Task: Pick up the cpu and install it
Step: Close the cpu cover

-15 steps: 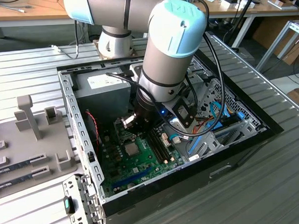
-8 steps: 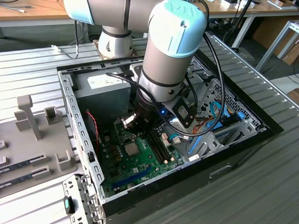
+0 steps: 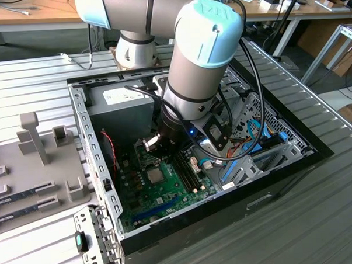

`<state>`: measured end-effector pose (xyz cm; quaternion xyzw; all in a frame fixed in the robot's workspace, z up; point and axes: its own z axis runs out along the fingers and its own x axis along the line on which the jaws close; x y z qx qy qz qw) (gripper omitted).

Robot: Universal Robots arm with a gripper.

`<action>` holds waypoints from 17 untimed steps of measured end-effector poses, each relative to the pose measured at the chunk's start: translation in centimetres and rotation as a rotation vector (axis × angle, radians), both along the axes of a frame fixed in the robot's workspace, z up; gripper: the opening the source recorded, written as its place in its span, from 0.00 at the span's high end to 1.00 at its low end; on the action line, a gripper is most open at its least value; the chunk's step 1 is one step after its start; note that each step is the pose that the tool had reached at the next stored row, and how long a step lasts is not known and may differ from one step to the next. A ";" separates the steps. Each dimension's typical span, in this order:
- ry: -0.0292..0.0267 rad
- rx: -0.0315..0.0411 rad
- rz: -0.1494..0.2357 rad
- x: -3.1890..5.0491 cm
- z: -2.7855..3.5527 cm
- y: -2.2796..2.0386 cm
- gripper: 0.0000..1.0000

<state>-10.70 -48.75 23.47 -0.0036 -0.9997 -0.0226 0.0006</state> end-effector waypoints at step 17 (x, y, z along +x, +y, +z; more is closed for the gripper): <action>0.0394 0.1594 0.125 2.78 -0.03 2.95 0.89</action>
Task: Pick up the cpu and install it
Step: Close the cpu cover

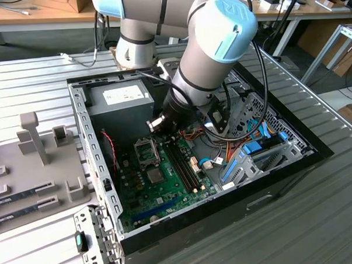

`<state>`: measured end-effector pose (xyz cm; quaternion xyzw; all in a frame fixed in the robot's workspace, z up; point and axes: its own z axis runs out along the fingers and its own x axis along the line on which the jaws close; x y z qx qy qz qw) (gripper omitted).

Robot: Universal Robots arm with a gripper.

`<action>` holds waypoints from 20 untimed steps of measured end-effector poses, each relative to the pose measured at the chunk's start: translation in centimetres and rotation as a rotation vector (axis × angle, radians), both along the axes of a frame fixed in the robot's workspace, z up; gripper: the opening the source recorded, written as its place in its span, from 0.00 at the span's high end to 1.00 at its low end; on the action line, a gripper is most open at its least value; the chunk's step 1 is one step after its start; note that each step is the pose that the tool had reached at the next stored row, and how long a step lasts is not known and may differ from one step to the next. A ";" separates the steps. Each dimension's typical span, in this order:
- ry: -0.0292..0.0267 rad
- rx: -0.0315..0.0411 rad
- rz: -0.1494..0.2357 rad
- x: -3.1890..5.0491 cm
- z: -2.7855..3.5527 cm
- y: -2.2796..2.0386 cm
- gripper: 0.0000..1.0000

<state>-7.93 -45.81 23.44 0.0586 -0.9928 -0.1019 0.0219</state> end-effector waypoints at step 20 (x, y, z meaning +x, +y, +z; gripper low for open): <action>0.0015 0.0159 0.555 0.30 -0.48 0.00 0.89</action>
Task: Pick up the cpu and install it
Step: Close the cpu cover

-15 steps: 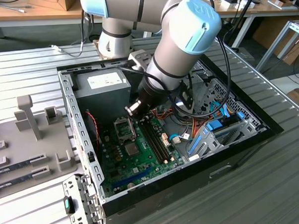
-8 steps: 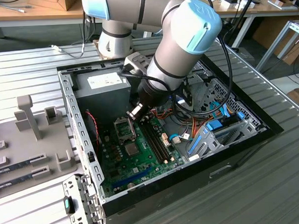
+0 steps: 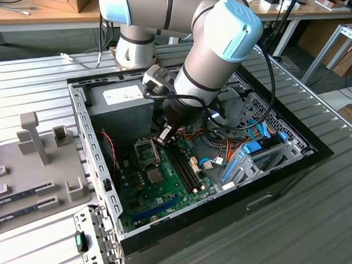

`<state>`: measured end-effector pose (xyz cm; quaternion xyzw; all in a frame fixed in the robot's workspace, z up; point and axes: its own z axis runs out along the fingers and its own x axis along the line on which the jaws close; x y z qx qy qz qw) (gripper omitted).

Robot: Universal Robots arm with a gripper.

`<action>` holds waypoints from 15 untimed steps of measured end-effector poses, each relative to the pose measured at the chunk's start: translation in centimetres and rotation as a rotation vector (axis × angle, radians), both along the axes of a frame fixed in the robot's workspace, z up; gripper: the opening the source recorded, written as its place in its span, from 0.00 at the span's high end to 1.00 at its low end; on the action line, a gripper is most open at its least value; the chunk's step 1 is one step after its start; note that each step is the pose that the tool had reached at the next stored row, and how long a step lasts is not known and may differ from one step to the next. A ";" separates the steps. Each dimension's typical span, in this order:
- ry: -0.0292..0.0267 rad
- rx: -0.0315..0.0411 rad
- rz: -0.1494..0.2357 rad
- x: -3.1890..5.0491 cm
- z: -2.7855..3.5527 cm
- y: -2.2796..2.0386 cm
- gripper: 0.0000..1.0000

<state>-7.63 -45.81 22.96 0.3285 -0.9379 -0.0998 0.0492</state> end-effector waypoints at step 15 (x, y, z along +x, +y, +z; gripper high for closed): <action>0.0097 0.0033 0.190 1.47 -0.02 0.34 0.89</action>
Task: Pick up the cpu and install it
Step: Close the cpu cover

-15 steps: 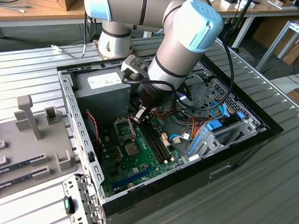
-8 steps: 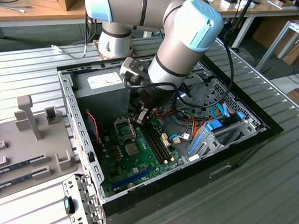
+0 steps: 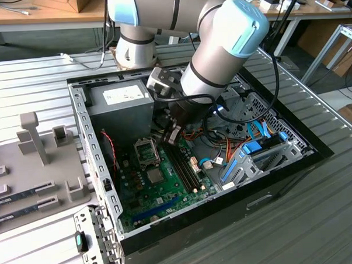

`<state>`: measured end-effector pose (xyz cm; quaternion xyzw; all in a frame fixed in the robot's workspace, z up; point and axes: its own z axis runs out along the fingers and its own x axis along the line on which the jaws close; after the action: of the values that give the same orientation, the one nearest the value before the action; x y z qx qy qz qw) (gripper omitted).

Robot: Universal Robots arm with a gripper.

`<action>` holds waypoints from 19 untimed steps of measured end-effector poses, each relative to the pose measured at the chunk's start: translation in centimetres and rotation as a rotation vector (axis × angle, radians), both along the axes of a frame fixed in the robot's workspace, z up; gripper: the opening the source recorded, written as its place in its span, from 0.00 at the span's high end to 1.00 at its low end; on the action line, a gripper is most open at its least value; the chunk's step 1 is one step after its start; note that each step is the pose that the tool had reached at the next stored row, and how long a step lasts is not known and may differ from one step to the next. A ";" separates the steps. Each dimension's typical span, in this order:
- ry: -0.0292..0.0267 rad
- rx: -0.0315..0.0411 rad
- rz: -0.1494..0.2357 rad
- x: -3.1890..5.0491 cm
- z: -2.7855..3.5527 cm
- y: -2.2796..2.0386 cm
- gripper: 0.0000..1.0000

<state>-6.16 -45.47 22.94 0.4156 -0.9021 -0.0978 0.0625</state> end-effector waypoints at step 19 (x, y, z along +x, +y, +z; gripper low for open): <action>-0.0009 0.1999 -0.009 -0.16 -2.33 0.51 0.89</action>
<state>-6.32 -44.95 20.61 0.4158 -0.8897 -0.1874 0.0199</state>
